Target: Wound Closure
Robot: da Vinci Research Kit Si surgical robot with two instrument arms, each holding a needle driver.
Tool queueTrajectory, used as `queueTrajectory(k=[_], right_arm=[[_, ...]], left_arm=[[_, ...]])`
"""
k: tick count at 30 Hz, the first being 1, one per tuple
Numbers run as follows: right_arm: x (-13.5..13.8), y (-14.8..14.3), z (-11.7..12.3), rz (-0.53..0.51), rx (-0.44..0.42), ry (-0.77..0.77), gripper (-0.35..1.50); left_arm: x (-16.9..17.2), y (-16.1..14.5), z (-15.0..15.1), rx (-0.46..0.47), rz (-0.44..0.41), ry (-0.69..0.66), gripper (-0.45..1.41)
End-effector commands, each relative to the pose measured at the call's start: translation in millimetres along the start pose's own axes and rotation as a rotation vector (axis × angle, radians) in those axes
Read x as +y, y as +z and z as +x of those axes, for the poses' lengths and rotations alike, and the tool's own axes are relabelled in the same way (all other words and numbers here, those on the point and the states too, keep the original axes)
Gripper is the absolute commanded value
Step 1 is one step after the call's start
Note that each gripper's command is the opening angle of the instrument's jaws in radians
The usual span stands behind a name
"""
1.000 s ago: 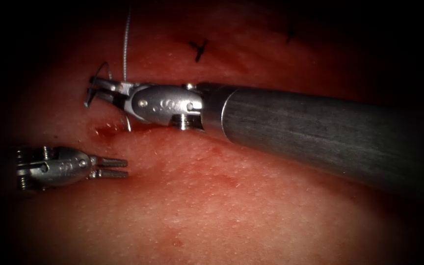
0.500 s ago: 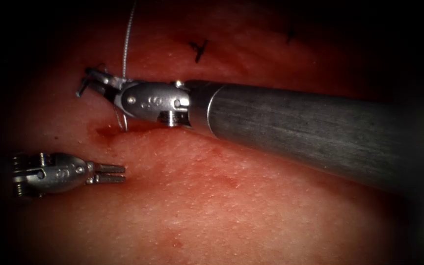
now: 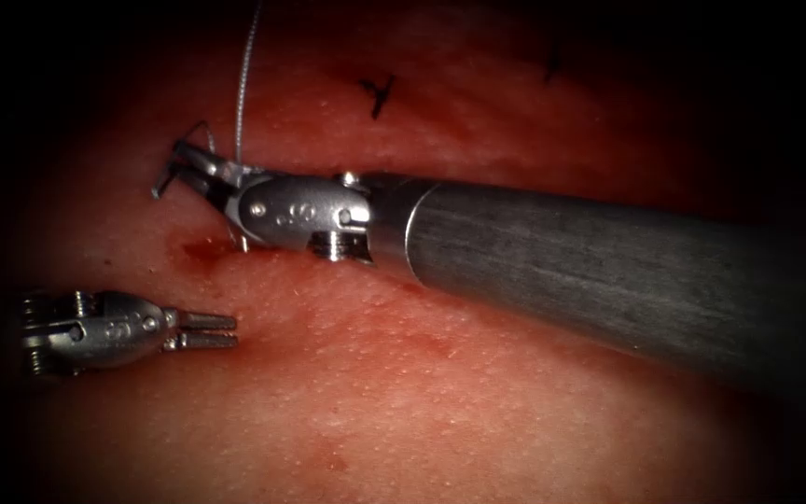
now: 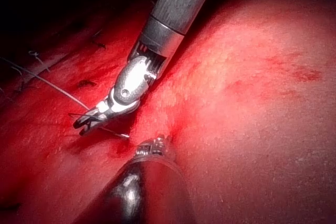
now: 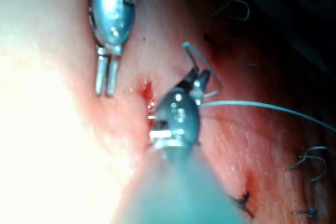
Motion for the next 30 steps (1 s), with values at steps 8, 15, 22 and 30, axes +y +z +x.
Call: queueTrajectory(k=[8,15,22,30], right_arm=[[-0.4,0.4,-0.1,-0.031,-0.020,0.102,-0.35],[0.0,0.6,-0.1,-0.052,-0.011,0.162,-0.35],[0.5,0.6,0.1,-0.050,-0.009,0.231,-0.35],[0.8,0.6,0.1,-0.035,-0.018,0.296,-0.35]], left_arm=[[-0.2,1.0,0.4,0.002,0.002,0.000,-0.23],[0.0,1.3,0.3,0.001,0.005,0.000,-0.25],[-0.1,1.7,-0.1,0.003,0.006,-0.002,-0.27],[-0.3,2.1,-0.6,0.006,0.005,-0.009,-0.28]])
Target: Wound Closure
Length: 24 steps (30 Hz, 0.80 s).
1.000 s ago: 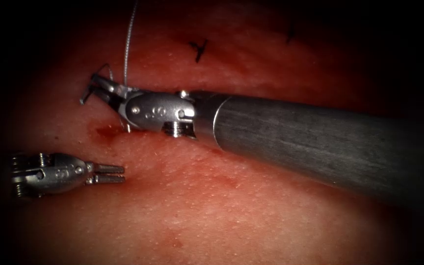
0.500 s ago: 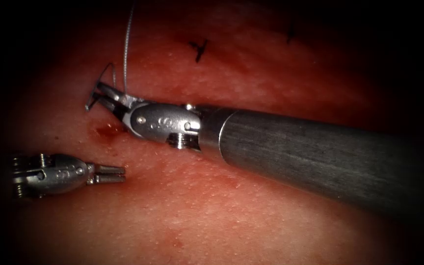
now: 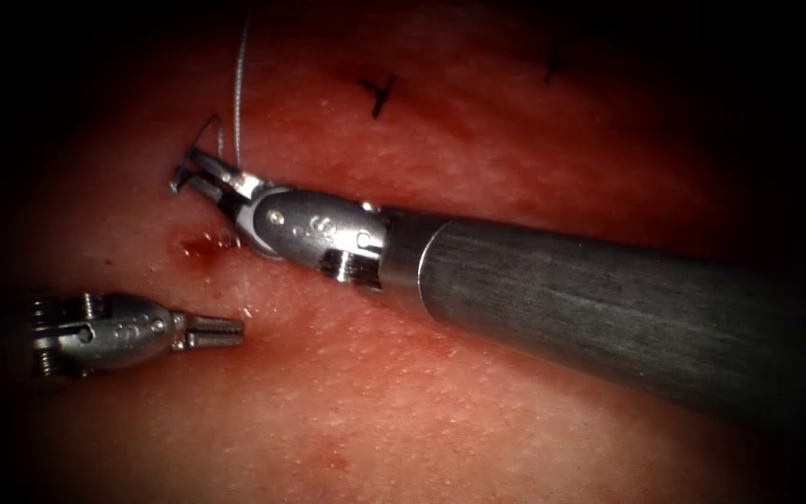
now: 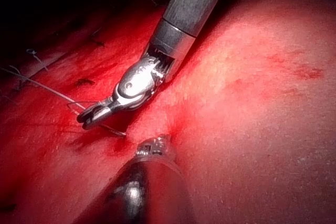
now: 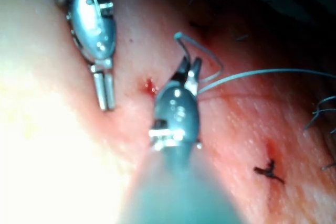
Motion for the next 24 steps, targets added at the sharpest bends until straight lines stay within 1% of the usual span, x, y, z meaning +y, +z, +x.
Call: queueTrajectory(k=[1,15,24], right_arm=[[0.2,1.0,0.1,0.000,0.002,0.005,-0.35],[1.5,0.9,0.8,-0.001,-0.005,0.057,-0.35],[1.5,0.9,0.8,0.019,0.003,0.097,-0.35]], left_arm=[[-0.3,0.8,0.2,0.002,0.001,0.002,-0.28],[-0.7,1.3,-0.4,0.003,0.003,-0.004,-0.30],[-1.4,2.0,-0.8,0.004,0.005,-0.023,-0.32]])
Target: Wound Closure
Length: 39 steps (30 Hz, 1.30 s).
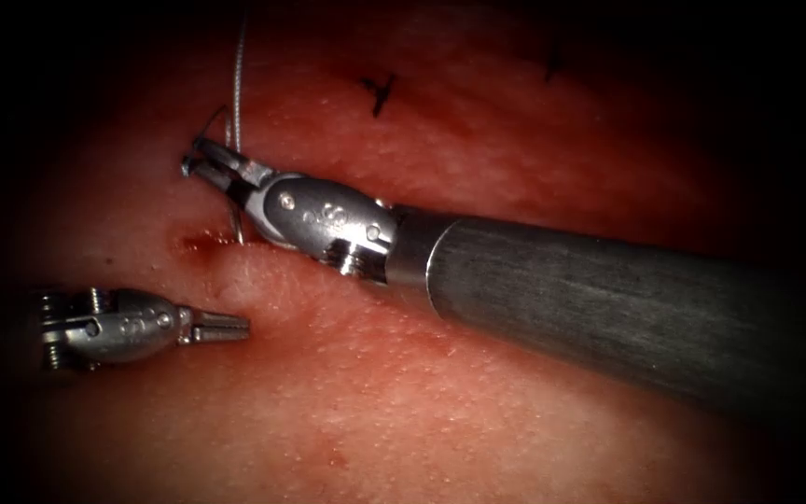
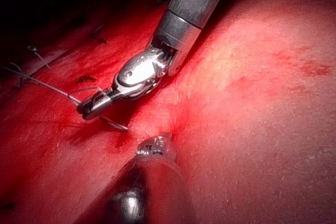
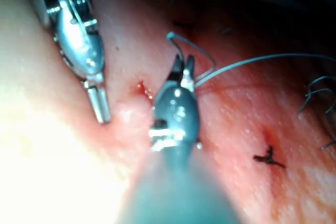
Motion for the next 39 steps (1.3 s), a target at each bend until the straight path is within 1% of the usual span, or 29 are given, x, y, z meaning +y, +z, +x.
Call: queueTrajectory(k=[1,9,16,24,39], right_arm=[[0.1,1.1,0.0,0.001,0.003,0.005,-0.35],[0.2,1.1,0.2,0.008,0.002,0.035,-0.35],[0.5,1.1,0.9,0.002,0.010,0.045,-0.35],[0.8,0.7,1.8,0.000,0.023,0.056,-0.35],[1.0,0.7,2.3,-0.001,0.024,0.061,-0.35]], left_arm=[[-0.2,0.9,0.2,0.002,0.001,0.001,-0.32],[-0.3,1.7,-0.4,0.006,0.002,0.001,-0.32],[-0.5,2.7,-1.4,0.013,-0.004,-0.007,-0.32],[-0.5,3.0,-2.1,0.011,-0.015,-0.011,-0.32],[-0.8,3.4,-2.9,0.005,-0.027,-0.013,-0.30]])
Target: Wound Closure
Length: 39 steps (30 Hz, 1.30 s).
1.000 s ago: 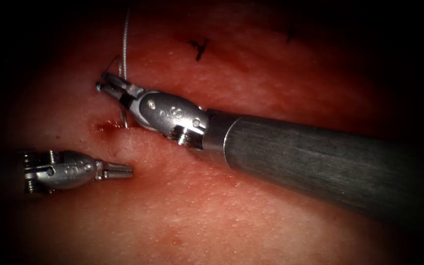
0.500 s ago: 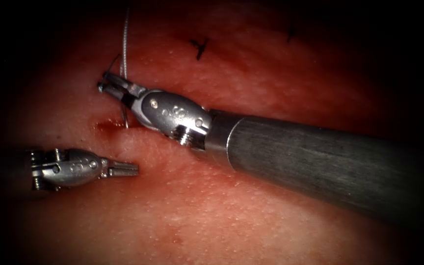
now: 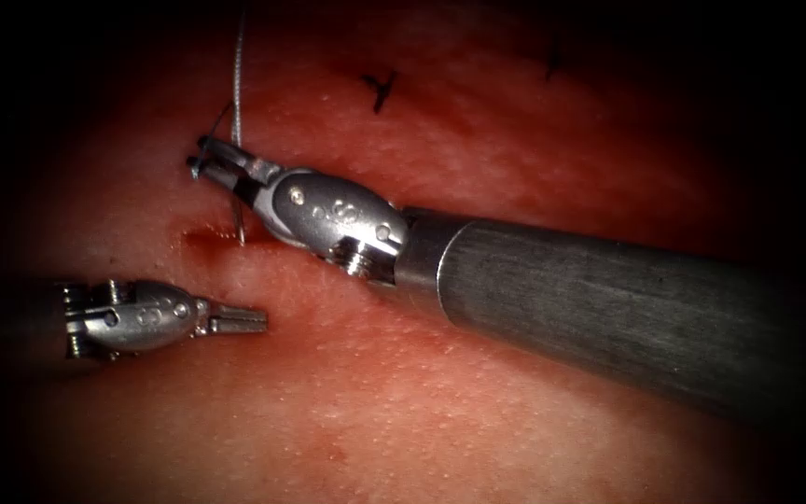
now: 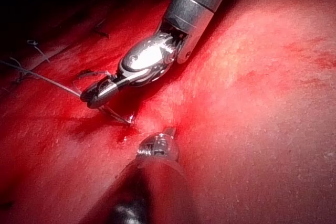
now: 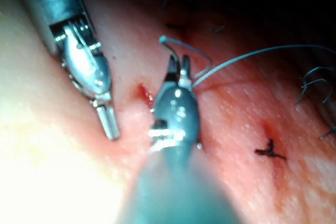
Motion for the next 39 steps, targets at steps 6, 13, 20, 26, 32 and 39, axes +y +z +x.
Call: queueTrajectory(k=[6,13,20,26,32,39], right_arm=[[0.2,1.1,0.1,0.019,-0.011,0.091,-0.35],[0.4,0.8,0.2,0.065,-0.073,0.308,-0.35],[0.9,0.7,-0.1,0.109,-0.158,0.539,-0.35],[1.0,0.6,-0.1,0.174,-0.185,0.725,-0.35],[1.5,0.3,0.3,0.252,-0.201,0.919,-0.35],[1.3,0.9,0.3,0.353,-0.206,1.047,-0.35]], left_arm=[[-0.2,0.7,0.1,0.002,-0.001,0.003,-0.30],[-0.3,0.3,-0.2,0.000,-0.006,0.006,-0.30],[0.0,-0.3,-0.7,-0.002,-0.011,0.011,-0.30],[0.0,-0.3,-0.7,-0.002,-0.012,0.011,-0.30],[-0.1,-0.5,-0.8,-0.002,-0.013,0.012,-0.30],[0.0,-0.7,-1.0,-0.007,-0.017,0.014,-0.30]])
